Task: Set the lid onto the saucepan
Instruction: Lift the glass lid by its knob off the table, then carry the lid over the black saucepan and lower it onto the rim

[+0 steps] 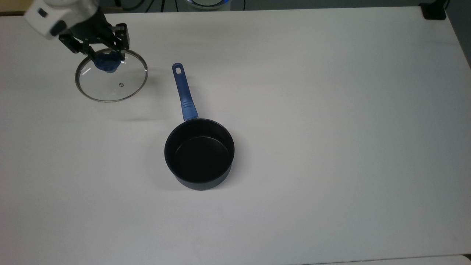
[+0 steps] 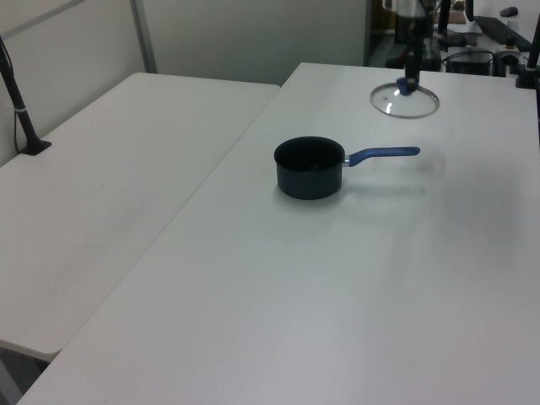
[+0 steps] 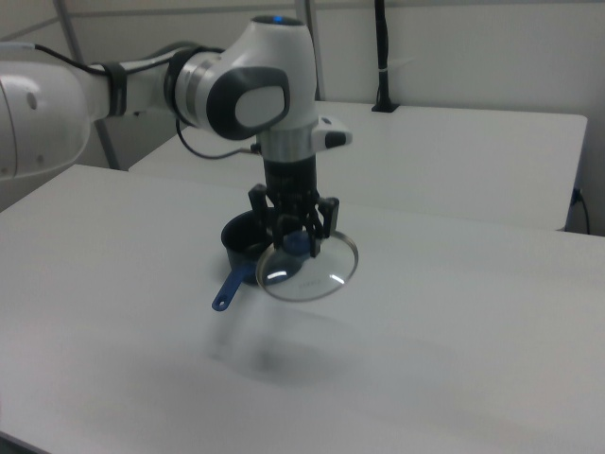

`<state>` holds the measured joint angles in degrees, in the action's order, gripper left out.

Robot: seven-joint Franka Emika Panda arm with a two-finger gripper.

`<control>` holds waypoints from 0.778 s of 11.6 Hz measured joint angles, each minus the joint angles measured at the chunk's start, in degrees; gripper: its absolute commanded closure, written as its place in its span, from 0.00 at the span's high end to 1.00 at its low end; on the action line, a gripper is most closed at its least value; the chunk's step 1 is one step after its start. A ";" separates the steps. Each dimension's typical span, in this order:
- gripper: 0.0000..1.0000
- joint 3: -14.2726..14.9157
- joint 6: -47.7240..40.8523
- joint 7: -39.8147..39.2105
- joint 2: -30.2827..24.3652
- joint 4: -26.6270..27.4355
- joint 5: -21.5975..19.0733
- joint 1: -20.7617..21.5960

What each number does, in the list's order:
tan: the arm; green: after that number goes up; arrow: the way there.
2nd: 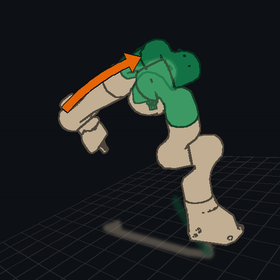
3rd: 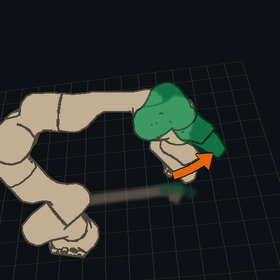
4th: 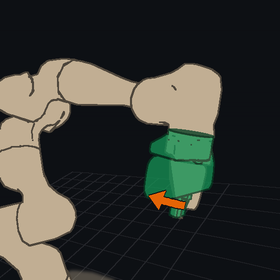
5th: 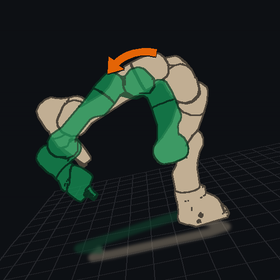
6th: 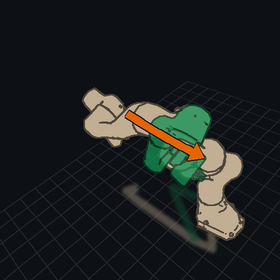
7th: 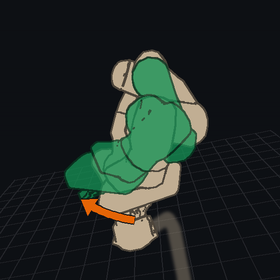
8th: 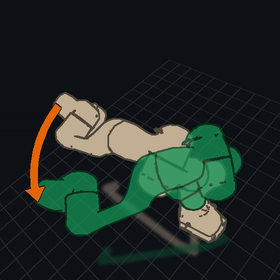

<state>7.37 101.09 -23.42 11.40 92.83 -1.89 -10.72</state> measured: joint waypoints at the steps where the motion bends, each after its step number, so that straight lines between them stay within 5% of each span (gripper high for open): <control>1: 0.49 -0.05 -1.01 1.21 1.62 -3.63 -2.40 0.42; 5: 0.49 1.69 1.71 16.46 12.98 -16.23 -6.84 10.53; 9: 0.48 5.24 11.79 26.20 20.13 -19.45 -8.74 19.90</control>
<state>12.61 112.89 2.79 31.53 73.37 -10.63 9.17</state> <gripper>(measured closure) 0.352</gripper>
